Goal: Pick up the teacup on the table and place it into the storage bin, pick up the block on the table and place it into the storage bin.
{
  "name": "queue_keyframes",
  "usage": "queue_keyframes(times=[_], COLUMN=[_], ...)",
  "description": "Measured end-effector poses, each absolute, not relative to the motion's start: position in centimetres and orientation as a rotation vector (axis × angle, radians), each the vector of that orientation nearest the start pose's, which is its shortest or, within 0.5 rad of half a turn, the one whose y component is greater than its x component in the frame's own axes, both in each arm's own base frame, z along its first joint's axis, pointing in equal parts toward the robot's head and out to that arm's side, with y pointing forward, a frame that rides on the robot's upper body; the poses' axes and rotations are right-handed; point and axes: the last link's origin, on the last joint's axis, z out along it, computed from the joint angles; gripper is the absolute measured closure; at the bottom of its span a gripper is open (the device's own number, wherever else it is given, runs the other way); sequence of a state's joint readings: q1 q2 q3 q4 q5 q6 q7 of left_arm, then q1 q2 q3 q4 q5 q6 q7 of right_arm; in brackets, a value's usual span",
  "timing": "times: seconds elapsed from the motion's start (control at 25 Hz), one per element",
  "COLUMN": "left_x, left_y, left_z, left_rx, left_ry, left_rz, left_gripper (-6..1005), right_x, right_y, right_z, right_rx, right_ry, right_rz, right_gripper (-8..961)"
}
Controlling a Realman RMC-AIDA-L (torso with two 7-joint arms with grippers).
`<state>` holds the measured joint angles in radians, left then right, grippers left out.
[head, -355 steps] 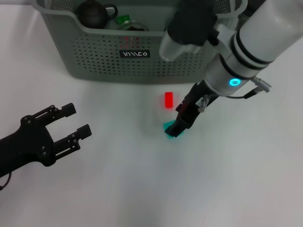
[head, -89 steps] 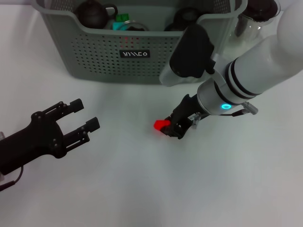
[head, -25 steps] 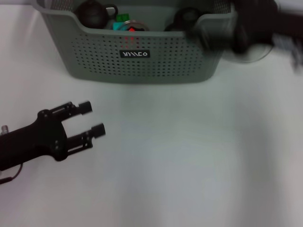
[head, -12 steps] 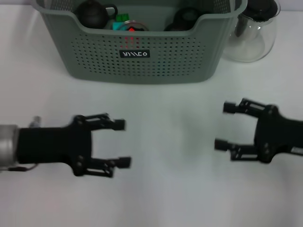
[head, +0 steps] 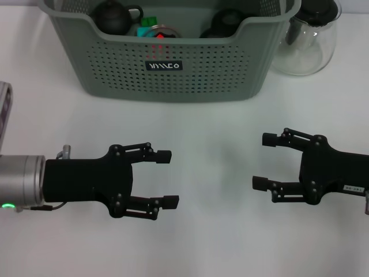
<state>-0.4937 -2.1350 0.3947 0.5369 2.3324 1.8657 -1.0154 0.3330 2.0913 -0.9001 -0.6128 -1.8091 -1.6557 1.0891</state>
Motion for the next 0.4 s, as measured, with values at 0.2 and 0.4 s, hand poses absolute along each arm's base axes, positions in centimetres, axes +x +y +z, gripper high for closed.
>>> queue_keyframes(times=[0.2,0.4], left_x=[-27.21,-27.13], left_y=[25.35,25.3], left_z=[-3.08,-3.05], left_rx=[-2.915,-2.912], left_ry=[-0.392,-0.389], left_rz=[-0.914,-0.926], left_gripper=[139,139], right_x=[27.83,27.61], right_y=[26.04,25.87], right_z=[-2.82,-2.63], right_rx=[-2.803,-2.805], right_ry=[0.412,0.406], right_rz=[0.866,0.9], right_gripper=[7,7])
